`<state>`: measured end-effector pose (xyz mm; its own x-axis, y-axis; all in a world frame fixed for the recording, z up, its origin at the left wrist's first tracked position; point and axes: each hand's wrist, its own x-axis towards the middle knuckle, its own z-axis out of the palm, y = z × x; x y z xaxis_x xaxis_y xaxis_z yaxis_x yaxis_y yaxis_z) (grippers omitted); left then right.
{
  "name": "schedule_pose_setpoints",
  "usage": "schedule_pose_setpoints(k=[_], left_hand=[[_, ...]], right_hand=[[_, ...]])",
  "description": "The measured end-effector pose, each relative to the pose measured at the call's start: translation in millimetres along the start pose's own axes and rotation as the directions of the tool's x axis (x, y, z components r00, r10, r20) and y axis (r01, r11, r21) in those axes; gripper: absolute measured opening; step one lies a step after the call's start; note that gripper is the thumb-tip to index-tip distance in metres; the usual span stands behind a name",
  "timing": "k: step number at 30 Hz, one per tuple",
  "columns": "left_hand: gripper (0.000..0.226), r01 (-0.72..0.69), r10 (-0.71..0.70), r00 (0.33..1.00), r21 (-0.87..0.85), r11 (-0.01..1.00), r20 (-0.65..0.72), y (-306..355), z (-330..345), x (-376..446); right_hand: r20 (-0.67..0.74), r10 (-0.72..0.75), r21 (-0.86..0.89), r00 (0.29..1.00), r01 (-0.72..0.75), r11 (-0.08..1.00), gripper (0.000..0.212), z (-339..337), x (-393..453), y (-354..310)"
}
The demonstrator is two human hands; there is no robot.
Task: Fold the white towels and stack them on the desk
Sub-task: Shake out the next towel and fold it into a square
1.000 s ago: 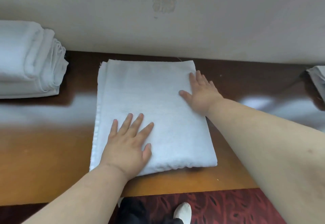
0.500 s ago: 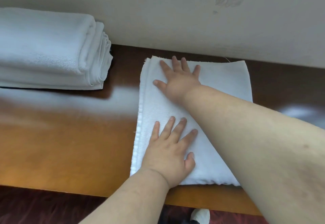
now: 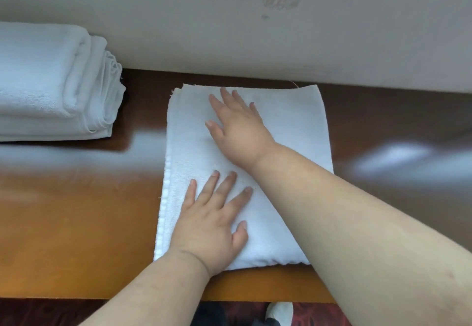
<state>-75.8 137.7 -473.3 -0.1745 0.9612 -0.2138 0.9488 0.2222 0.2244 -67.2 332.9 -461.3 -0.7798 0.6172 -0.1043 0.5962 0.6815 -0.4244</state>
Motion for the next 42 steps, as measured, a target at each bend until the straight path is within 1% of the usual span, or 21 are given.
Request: schedule_pose_setpoints(k=[1,2,5,7,10,13,14,16,17,18,20,22,25,26,27,29,30,32,34,37,42], left_hand=[[0.062,-0.001,0.001,1.000,0.015,1.000,-0.004,0.1,-0.1,0.1],[0.062,-0.001,0.002,1.000,0.030,1.000,-0.012,0.3,0.4,0.5],[0.062,-0.007,0.009,1.000,0.068,0.998,-0.022,0.3,3.7,0.8],[0.062,-0.004,0.007,0.999,0.078,0.997,-0.037,-0.3,4.5,-0.2],[0.061,-0.003,0.007,0.999,0.085,0.996,-0.045,-0.8,6.4,-0.1],[0.061,0.003,0.002,0.999,0.104,0.995,-0.050,-1.4,7.8,1.3],[0.061,0.007,-0.003,0.999,0.107,0.994,-0.044,-0.8,7.4,2.2],[0.062,0.024,-0.021,0.999,0.104,0.994,-0.027,0.9,4.6,3.8],[0.063,0.028,-0.027,1.000,0.103,0.994,-0.015,1.8,3.2,4.4],[0.064,0.032,-0.032,0.999,0.104,0.994,-0.002,2.1,1.9,4.2],[0.066,0.033,-0.036,0.999,0.109,0.993,0.019,2.3,0.8,2.5],[0.067,0.012,-0.014,1.000,0.086,0.996,0.024,3.2,-1.2,0.5],[0.071,-0.026,0.025,0.999,0.025,0.999,0.034,-5.2,-5.0,-14.4],[0.073,-0.048,0.046,0.998,0.051,0.998,0.051,-11.3,-3.7,-25.7],[0.076,-0.078,0.070,0.994,0.103,0.992,0.082,-18.2,-1.5,-39.6],[0.081,-0.116,0.082,0.984,0.215,0.970,0.158,-33.4,5.8,-69.9],[0.081,-0.109,0.068,0.983,0.241,0.964,0.172,-40.1,9.1,-81.2],[0.079,-0.072,0.040,0.988,0.225,0.972,0.147,-46.6,10.0,-89.9],[0.072,-0.037,0.023,0.997,0.175,0.984,0.080,-43.8,2.7,-90.3],[0.061,-0.088,0.101,0.994,0.256,0.963,-0.039,-39.3,-5.1,-90.0],[0.044,-0.106,0.123,0.992,0.337,0.935,-0.032,-38.7,-12.1,-103.2]], right_hand=[[-0.035,0.058,-0.053,0.998,-0.060,0.997,0.059,-2.9,-21.1,20.3],[-0.031,0.130,-0.110,0.991,-0.132,0.985,0.060,-8.1,-39.0,42.8],[0.008,0.316,-0.219,0.949,-0.307,0.926,0.074,-25.8,-55.0,103.0],[0.000,0.392,-0.187,0.920,-0.385,0.904,0.079,-36.3,-44.8,129.8],[0.003,0.488,-0.073,0.873,-0.486,0.871,0.082,-42.7,-35.5,147.8],[-0.018,0.540,-0.091,0.841,-0.540,0.837,0.084,-44.3,-38.0,145.1],[-0.057,0.522,-0.107,0.851,-0.525,0.844,0.083,-44.7,-43.8,138.6],[-0.133,0.382,-0.115,0.914,-0.397,0.910,0.078,-41.6,-68.0,118.7],[-0.120,0.293,-0.105,0.948,-0.306,0.946,0.076,-37.3,-87.6,106.6],[-0.069,0.210,-0.099,0.975,-0.217,0.971,0.075,-30.4,-111.8,94.6],[0.064,0.106,-0.153,0.992,-0.095,0.984,0.076,-14.0,-165.7,80.7],[0.152,0.139,-0.216,0.979,-0.104,0.971,0.078,-6.2,-205.7,89.2],[0.147,0.250,-0.200,0.957,-0.219,0.955,0.080,-14.1,-229.4,106.5],[0.131,0.232,-0.209,0.964,-0.202,0.957,0.081,-15.4,-235.9,107.3],[0.130,0.175,-0.229,0.976,-0.142,0.963,0.083,-15.4,-244.2,104.8],[0.190,0.044,-0.281,0.981,0.011,0.960,0.090,-9.3,-266.6,99.3],[0.223,0.035,-0.298,0.974,0.034,0.954,0.093,-6.5,-276.7,98.0],[0.222,0.086,-0.311,0.971,-0.013,0.950,0.095,-4.4,-284.9,100.7],[0.176,0.090,-0.318,0.980,-0.030,0.948,0.087,-6.3,-281.2,102.0],[0.116,0.033,-0.369,0.993,0.012,0.930,0.077,-13.5,-277.7,101.0],[0.054,-0.052,-0.411,0.997,0.069,0.909,0.062,-17.8,-295.9,98.3]])
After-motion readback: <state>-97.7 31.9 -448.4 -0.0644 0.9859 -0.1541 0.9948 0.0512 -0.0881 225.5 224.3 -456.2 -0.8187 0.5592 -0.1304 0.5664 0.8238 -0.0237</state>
